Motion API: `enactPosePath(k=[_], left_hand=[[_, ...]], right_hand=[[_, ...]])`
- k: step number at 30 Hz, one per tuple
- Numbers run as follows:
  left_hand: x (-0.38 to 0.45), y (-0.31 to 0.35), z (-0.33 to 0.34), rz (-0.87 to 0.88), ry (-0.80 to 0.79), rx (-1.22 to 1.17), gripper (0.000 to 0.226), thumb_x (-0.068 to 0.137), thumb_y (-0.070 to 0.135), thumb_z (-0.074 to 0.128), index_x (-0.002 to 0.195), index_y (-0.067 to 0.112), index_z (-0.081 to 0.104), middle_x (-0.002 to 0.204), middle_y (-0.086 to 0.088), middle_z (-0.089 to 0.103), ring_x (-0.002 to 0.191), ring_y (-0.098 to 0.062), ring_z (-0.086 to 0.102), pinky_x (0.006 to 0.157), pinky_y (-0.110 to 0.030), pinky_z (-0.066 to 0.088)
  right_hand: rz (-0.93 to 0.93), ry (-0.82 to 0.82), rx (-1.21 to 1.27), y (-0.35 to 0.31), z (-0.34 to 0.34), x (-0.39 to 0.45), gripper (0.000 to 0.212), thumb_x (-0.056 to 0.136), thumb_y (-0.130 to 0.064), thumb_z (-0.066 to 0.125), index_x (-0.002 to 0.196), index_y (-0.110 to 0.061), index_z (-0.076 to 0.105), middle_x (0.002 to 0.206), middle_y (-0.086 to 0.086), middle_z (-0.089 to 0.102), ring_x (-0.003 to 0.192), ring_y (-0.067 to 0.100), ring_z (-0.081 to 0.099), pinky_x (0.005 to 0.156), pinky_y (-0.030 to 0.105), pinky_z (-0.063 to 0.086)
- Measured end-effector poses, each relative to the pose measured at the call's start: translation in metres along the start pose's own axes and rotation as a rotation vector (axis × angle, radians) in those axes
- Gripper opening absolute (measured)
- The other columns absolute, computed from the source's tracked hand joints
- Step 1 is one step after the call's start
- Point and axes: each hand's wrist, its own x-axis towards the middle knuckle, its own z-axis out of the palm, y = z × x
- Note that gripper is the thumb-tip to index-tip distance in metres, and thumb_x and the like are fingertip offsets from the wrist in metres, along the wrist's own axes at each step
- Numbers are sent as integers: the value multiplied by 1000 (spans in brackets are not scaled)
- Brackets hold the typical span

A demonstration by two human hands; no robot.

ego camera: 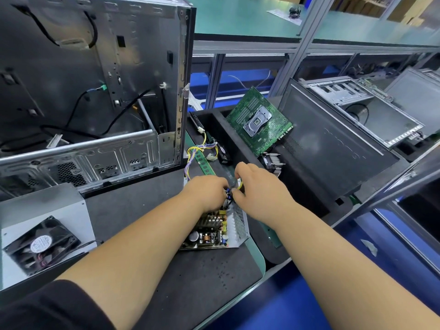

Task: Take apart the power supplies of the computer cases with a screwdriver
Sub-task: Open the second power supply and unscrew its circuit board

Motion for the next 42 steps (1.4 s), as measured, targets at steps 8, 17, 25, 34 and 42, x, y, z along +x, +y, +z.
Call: enactPosePath(k=[8,17,25,34,42], left_hand=[[0,0,1,-10,-1,-16,36,96,23,41,128,33,56,122,-4,64,111,-31,57,75,-35,40],[-11,0,-11,49,337,-377,47,85,4,48,128,18,61,128,-5,58,121,-26,51,103,-39,43],[-40,-6,-10,43,324,-286,34,89,12,56,122,21,62,126,0,60,123,-23,49,106,-42,38],[-54,3,-10,-71,319,-210,27,89,19,60,115,24,64,123,1,60,121,-24,49,106,-42,37],[-41,12,-12,-87,279,-125,33,91,20,58,123,27,62,127,1,59,122,-26,48,104,-42,36]], right_hand=[[58,-29,-26,0,-3,3,22,100,-33,54,112,-17,45,91,-3,49,76,23,45,60,34,31],[26,-3,-32,-4,-4,-1,25,98,-35,54,110,-15,46,101,3,54,85,28,56,65,38,43],[8,53,98,3,-2,-1,15,96,-27,57,97,-21,43,85,-5,47,73,20,44,57,35,30],[-87,24,97,8,-3,5,8,97,-23,54,102,-16,56,91,-3,48,83,22,49,64,34,32],[-130,33,76,13,-2,7,12,98,-26,54,104,-15,54,92,-3,48,81,20,43,65,34,31]])
